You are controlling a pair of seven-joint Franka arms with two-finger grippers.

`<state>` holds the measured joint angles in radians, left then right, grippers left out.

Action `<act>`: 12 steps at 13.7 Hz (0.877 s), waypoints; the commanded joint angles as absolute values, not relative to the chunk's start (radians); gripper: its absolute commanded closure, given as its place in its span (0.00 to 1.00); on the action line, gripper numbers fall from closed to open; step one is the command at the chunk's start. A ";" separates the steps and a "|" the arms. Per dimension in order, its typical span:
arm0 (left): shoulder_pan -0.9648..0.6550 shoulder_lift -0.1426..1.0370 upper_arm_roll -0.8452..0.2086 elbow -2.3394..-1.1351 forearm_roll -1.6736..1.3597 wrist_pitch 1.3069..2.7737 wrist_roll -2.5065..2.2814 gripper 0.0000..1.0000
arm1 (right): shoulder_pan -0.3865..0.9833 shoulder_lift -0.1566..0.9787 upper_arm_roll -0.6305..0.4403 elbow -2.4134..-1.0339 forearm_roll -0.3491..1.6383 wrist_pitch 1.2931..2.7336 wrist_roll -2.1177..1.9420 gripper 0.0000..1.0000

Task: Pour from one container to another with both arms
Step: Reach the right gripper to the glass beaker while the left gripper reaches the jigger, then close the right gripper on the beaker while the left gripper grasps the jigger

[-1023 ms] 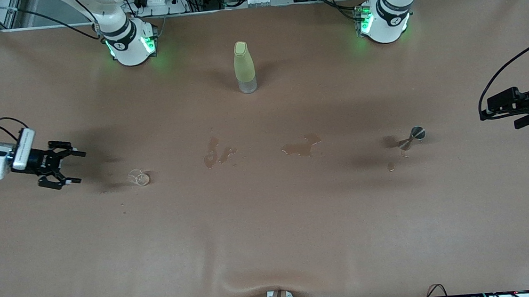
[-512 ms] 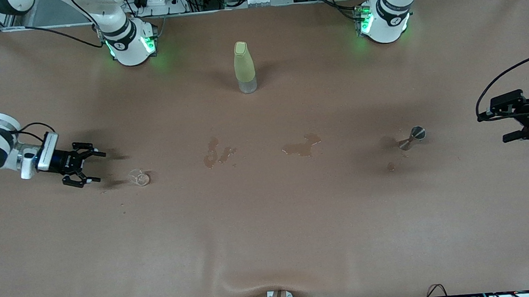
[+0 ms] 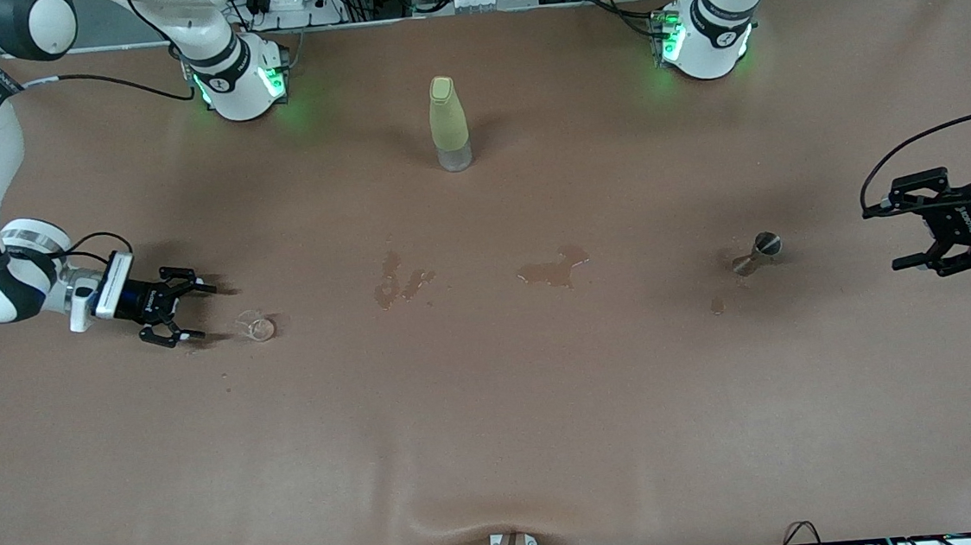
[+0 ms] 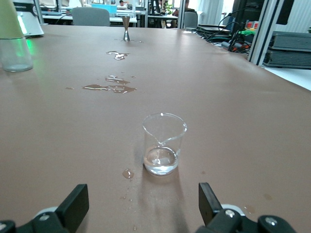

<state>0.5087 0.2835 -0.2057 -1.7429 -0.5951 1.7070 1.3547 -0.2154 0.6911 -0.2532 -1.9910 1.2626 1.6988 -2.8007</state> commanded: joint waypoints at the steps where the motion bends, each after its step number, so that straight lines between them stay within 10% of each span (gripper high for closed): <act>1: 0.514 0.262 -0.210 -1.813 -0.624 1.709 1.497 0.00 | -0.207 0.730 -0.267 -1.994 1.344 1.692 -3.056 0.00; 12: 0.560 0.359 -0.210 -1.957 -0.667 1.755 2.129 0.00 | -0.158 0.818 -0.258 -1.987 1.468 1.687 -3.114 0.00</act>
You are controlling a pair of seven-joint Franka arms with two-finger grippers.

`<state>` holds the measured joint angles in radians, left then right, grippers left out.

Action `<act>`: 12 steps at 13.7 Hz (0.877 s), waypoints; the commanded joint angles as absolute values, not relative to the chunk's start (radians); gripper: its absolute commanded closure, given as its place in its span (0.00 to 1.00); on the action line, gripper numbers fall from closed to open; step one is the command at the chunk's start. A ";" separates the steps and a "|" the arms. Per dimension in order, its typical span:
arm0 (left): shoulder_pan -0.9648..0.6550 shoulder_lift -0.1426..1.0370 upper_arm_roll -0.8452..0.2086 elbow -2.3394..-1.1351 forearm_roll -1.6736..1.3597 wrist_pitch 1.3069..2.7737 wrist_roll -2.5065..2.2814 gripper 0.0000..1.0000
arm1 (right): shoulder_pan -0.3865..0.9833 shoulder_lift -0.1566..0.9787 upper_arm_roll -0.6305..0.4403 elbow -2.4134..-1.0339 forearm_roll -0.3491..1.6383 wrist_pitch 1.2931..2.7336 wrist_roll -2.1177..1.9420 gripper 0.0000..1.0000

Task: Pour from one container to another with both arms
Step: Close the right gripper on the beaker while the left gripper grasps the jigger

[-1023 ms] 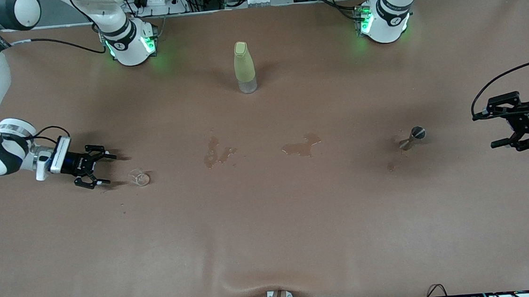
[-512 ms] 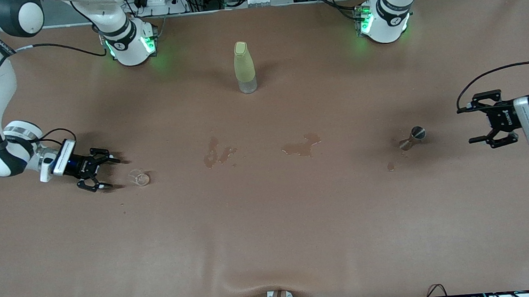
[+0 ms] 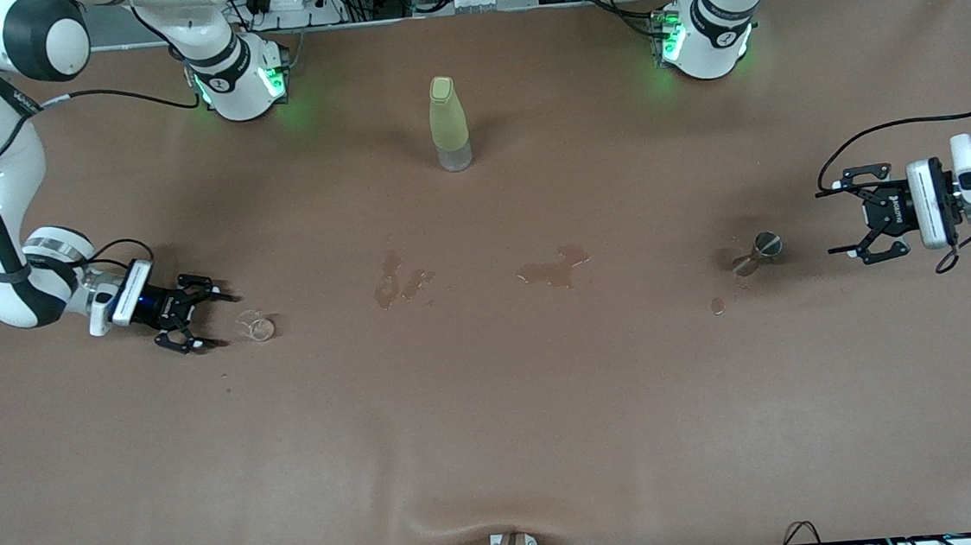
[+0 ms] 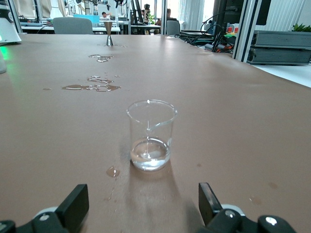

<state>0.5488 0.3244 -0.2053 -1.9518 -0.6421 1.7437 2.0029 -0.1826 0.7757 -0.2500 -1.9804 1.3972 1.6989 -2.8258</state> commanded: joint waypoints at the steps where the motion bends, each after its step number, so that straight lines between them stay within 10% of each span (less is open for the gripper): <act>1: 0.572 0.383 -0.210 -1.962 -0.666 1.758 2.182 0.00 | -0.152 0.819 -0.258 -1.987 1.474 1.687 -3.114 0.00; 12: 0.597 0.578 -0.210 -1.985 -0.790 1.809 2.399 0.00 | -0.132 0.838 -0.196 -1.988 1.523 1.649 -3.117 0.00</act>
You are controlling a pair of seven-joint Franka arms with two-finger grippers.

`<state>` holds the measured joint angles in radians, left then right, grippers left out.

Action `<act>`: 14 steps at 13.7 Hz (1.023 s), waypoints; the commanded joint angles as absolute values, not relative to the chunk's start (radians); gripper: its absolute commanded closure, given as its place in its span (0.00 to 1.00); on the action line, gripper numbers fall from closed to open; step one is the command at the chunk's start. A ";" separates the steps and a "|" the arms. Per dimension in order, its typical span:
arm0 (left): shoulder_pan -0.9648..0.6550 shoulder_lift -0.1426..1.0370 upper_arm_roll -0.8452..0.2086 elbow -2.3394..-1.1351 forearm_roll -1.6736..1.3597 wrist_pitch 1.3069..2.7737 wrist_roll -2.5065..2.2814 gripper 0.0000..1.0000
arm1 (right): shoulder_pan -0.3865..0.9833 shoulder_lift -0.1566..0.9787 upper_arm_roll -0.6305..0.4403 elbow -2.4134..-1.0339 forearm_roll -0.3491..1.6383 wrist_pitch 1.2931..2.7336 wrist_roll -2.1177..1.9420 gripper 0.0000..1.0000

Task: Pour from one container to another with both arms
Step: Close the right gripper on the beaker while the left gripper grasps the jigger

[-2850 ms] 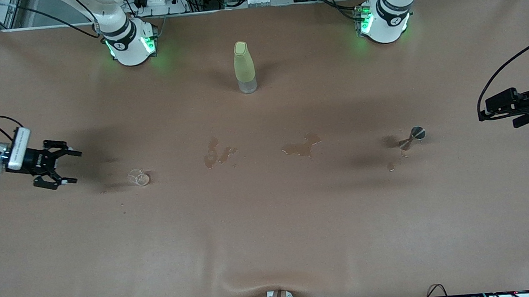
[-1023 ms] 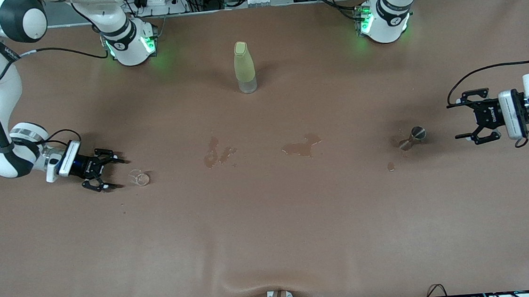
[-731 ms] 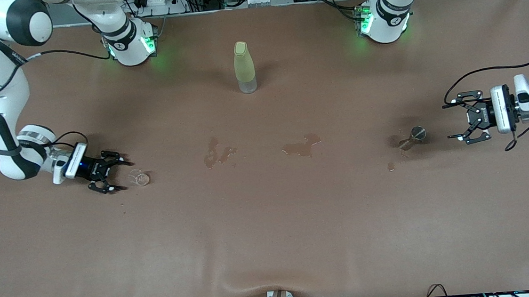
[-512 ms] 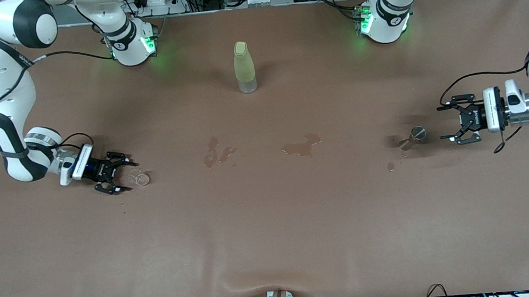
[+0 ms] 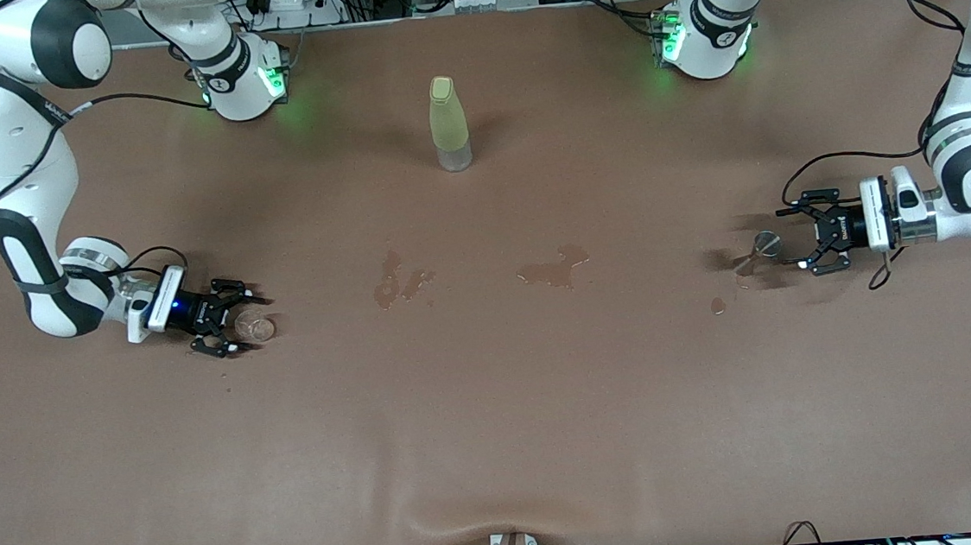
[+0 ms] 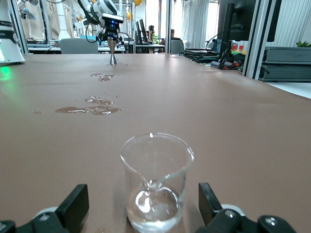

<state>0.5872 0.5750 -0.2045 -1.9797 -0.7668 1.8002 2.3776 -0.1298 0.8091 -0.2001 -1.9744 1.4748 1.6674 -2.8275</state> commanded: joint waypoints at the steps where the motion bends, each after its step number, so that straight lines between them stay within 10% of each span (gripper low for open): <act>1: 0.595 0.581 -0.210 -1.985 -0.790 1.815 2.404 0.00 | -0.130 0.841 -0.196 -1.988 1.532 1.651 -3.120 0.00; 12: 0.575 0.618 -0.222 -1.983 -0.845 1.870 2.422 0.21 | -0.114 0.862 -0.176 -1.987 1.565 1.652 -3.132 0.00; 14: 0.574 0.621 -0.222 -1.983 -0.859 1.870 2.422 0.24 | -0.114 0.862 -0.176 -1.987 1.565 1.652 -3.132 0.27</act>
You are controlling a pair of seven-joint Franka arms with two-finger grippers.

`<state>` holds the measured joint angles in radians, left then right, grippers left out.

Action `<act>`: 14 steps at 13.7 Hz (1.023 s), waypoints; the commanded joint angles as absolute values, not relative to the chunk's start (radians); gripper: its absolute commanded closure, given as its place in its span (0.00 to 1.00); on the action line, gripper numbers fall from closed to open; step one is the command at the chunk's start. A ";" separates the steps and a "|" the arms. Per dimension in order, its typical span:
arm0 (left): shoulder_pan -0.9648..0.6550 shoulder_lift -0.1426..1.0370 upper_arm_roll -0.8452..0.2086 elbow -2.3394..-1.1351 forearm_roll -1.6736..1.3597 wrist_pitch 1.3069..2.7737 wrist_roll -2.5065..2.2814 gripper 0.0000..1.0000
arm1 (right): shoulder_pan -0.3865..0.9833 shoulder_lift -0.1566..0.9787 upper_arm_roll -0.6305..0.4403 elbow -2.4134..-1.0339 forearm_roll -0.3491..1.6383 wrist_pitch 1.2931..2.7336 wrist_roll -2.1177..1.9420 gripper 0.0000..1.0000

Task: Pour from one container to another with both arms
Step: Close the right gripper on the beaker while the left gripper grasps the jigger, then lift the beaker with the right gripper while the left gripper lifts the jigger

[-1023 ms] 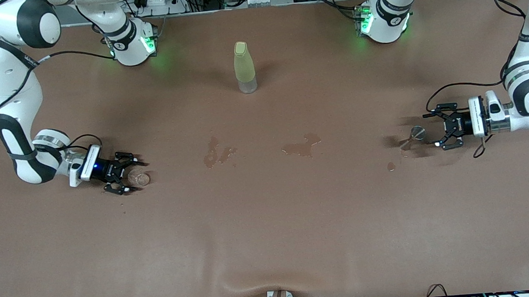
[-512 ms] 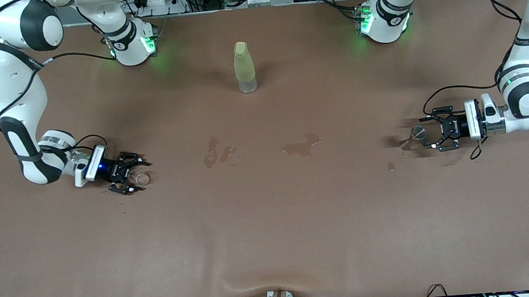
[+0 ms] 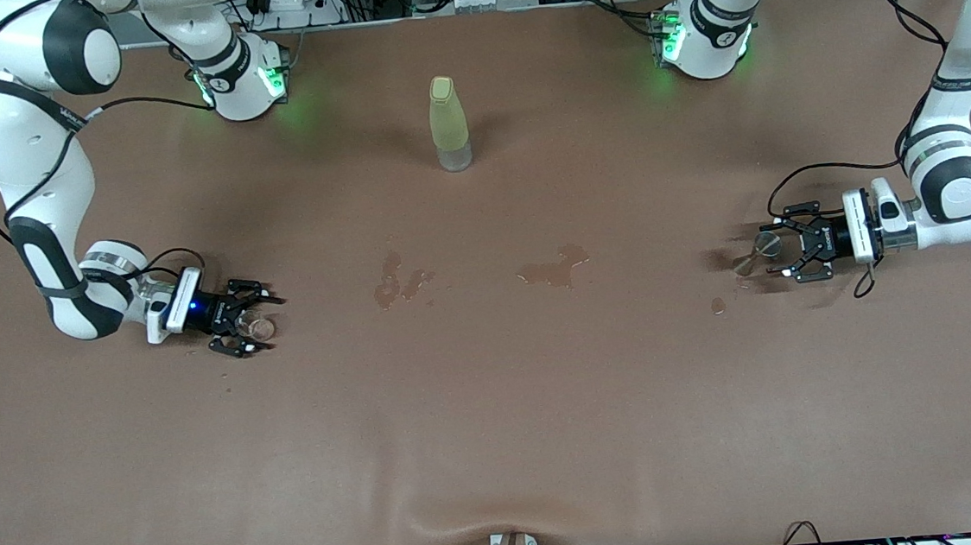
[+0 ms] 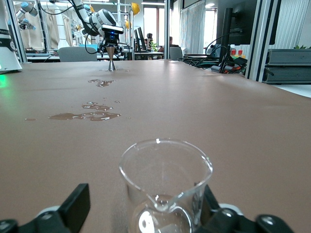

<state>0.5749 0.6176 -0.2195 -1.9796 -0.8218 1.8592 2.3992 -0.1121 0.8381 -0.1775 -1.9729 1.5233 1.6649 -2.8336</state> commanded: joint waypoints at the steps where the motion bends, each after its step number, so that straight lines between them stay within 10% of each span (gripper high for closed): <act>1: 0.571 0.623 -0.222 -1.983 -0.865 1.870 2.422 0.27 | -0.114 0.862 -0.176 -1.987 1.565 1.655 -3.132 0.39; 8: 0.555 0.623 -0.222 -1.982 -0.881 1.888 2.425 0.31 | -0.106 0.861 -0.178 -1.965 1.563 1.655 -3.134 0.97; 14: 0.537 0.634 -0.222 -1.980 -0.910 1.904 2.425 0.36 | -0.087 0.833 -0.178 -1.933 1.549 1.563 -3.010 1.00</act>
